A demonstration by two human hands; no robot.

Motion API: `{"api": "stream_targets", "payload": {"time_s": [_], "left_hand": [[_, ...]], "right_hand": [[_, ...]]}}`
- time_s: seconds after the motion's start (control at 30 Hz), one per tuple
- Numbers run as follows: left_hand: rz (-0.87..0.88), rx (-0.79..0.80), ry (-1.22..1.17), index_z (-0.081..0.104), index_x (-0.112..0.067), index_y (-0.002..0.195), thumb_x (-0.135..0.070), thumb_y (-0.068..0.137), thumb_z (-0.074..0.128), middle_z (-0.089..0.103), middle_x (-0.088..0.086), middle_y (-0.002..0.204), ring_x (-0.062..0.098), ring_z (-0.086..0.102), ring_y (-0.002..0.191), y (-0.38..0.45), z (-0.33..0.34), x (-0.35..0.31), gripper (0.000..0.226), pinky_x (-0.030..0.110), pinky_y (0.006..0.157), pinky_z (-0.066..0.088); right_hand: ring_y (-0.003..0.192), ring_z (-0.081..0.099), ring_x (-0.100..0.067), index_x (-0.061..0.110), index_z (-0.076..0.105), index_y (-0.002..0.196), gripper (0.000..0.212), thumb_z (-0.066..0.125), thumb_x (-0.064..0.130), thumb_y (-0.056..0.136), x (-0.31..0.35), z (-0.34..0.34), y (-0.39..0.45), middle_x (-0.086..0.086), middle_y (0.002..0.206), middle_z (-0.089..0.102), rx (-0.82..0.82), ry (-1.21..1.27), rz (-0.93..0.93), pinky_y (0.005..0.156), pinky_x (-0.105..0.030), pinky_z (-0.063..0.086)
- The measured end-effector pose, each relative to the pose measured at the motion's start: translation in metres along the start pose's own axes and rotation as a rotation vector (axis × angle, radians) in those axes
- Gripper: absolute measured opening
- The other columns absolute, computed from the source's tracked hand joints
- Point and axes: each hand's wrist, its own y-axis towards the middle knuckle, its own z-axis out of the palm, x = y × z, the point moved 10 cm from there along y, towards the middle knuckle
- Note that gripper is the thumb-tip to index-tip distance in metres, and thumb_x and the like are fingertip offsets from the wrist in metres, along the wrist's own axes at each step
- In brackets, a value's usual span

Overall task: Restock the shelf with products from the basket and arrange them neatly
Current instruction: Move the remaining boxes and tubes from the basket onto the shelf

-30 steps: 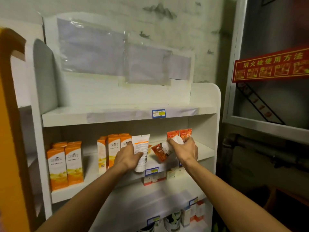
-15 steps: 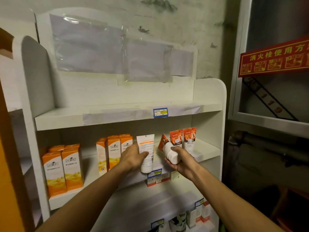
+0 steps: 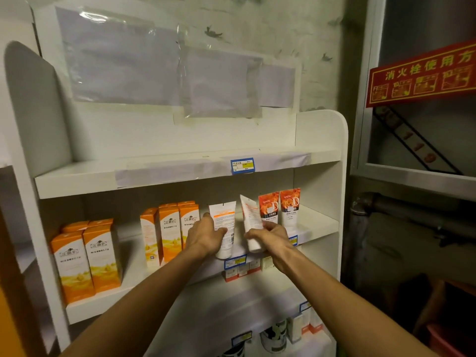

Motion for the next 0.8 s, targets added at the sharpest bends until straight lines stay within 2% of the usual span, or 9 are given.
{"api": "stream_targets", "payload": {"time_s": [0.1, 0.23, 0.33, 0.4, 0.53, 0.67, 0.8], "left_hand": [[-0.017, -0.012, -0.019, 0.054, -0.016, 0.134, -0.027, 0.094, 0.067, 0.063, 0.008, 0.134, 0.029, 0.063, 0.119, 0.004, 0.007, 0.003, 0.044, 0.043, 0.095, 0.055], [-0.01, -0.041, -0.038, 0.055, -0.016, 0.131, -0.028, 0.094, 0.067, 0.064, 0.007, 0.133, 0.028, 0.064, 0.118, 0.013, 0.013, 0.004, 0.041, 0.043, 0.096, 0.055], [0.006, -0.061, -0.056, 0.053, -0.015, 0.13, -0.028, 0.094, 0.066, 0.064, 0.007, 0.133, 0.028, 0.063, 0.119, 0.019, 0.019, 0.004, 0.041, 0.042, 0.097, 0.054], [0.004, -0.076, -0.064, 0.053, -0.015, 0.13, -0.027, 0.094, 0.067, 0.064, 0.007, 0.133, 0.028, 0.063, 0.119, 0.022, 0.022, 0.006, 0.041, 0.044, 0.098, 0.054], [0.013, -0.1, -0.044, 0.052, -0.013, 0.13, -0.025, 0.095, 0.066, 0.064, 0.008, 0.133, 0.028, 0.063, 0.12, 0.028, 0.025, 0.005, 0.04, 0.042, 0.099, 0.053], [0.003, -0.113, -0.033, 0.051, -0.011, 0.129, -0.025, 0.095, 0.066, 0.064, 0.009, 0.133, 0.029, 0.062, 0.12, 0.03, 0.024, 0.003, 0.04, 0.041, 0.099, 0.052], [-0.007, -0.106, -0.068, 0.047, -0.013, 0.131, -0.027, 0.094, 0.066, 0.062, 0.009, 0.134, 0.028, 0.062, 0.121, 0.027, 0.024, 0.001, 0.044, 0.043, 0.098, 0.054]], "right_hand": [[0.103, 0.063, -0.018, 0.019, 0.049, 0.124, 0.067, 0.086, 0.008, 0.07, 0.006, -0.011, 0.013, 0.0, 0.115, 0.063, -0.158, -0.178, -0.128, 0.092, -0.035, 0.052], [0.115, 0.062, -0.023, 0.026, 0.046, 0.129, 0.075, 0.089, 0.025, 0.068, 0.001, -0.008, 0.026, 0.003, 0.126, 0.062, -0.275, -0.478, -0.274, 0.093, -0.041, 0.053], [0.123, 0.058, -0.024, 0.025, 0.042, 0.138, 0.079, 0.086, 0.029, 0.073, -0.009, -0.003, 0.034, 0.002, 0.136, 0.056, -0.327, -0.517, -0.333, 0.1, -0.045, 0.051], [0.125, 0.055, -0.024, 0.024, 0.039, 0.142, 0.081, 0.084, 0.031, 0.075, -0.009, 0.0, 0.038, 0.0, 0.139, 0.053, -0.355, -0.545, -0.366, 0.1, -0.043, 0.049], [0.124, 0.056, -0.022, 0.025, 0.037, 0.14, 0.079, 0.083, 0.032, 0.076, -0.009, 0.01, 0.047, 0.001, 0.138, 0.053, -0.347, -0.554, -0.393, 0.099, -0.038, 0.049], [0.127, 0.053, -0.022, 0.024, 0.035, 0.144, 0.08, 0.081, 0.03, 0.079, -0.008, 0.015, 0.055, 0.0, 0.14, 0.05, -0.323, -0.586, -0.393, 0.102, -0.038, 0.047], [0.127, 0.052, -0.024, 0.026, 0.025, 0.148, 0.083, 0.075, 0.039, 0.083, -0.006, 0.022, 0.052, -0.002, 0.141, 0.043, -0.272, -0.823, -0.386, 0.099, -0.038, 0.049]]}}
